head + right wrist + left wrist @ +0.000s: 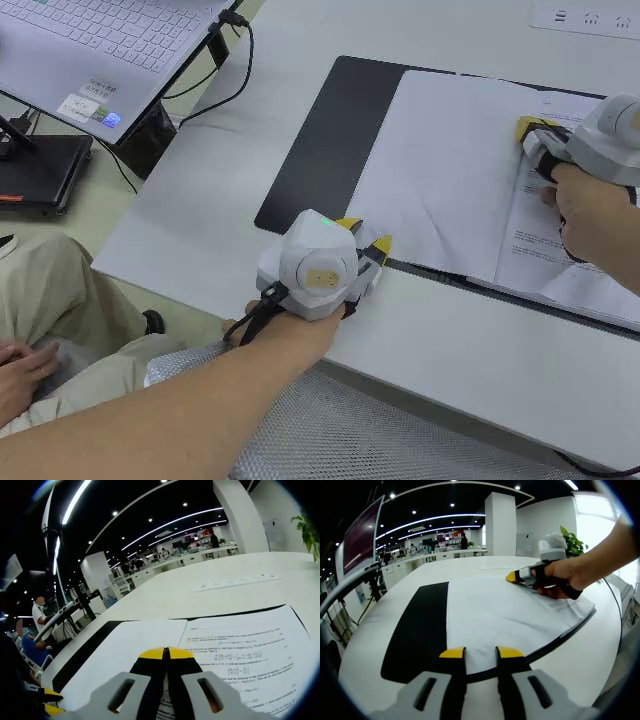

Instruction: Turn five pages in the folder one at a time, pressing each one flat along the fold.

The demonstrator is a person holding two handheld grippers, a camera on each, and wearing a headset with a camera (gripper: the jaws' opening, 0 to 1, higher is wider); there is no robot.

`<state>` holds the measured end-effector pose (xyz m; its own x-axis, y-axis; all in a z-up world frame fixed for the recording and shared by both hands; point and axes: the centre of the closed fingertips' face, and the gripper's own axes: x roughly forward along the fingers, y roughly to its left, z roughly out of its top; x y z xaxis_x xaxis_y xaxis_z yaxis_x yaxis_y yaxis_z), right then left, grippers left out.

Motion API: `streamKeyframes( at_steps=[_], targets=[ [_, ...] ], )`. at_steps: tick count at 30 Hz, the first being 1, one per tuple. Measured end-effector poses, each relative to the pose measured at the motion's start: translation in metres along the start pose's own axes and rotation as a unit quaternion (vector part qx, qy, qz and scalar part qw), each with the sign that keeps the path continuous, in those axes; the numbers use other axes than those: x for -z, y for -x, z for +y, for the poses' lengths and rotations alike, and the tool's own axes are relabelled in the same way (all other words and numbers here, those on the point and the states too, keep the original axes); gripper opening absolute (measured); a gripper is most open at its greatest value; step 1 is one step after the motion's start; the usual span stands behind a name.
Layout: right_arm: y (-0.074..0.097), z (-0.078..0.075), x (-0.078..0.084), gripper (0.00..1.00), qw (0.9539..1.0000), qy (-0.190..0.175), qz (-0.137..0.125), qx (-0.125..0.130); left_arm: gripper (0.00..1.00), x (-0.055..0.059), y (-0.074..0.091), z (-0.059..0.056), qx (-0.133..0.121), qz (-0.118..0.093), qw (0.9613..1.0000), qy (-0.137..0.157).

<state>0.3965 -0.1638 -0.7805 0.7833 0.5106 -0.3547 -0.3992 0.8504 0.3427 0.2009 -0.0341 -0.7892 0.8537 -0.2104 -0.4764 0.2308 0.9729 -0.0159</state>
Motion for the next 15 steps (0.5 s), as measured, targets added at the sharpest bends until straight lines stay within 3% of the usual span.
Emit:
streamKeyframes(
  at_steps=[15],
  targets=[
    [0.023, 0.009, 0.012, 0.00, 0.9997, -0.021, -0.002, -0.011, 0.22, 0.000, -0.001, 0.000, -0.001, -0.001, 1.0000, 0.001]
  ],
)
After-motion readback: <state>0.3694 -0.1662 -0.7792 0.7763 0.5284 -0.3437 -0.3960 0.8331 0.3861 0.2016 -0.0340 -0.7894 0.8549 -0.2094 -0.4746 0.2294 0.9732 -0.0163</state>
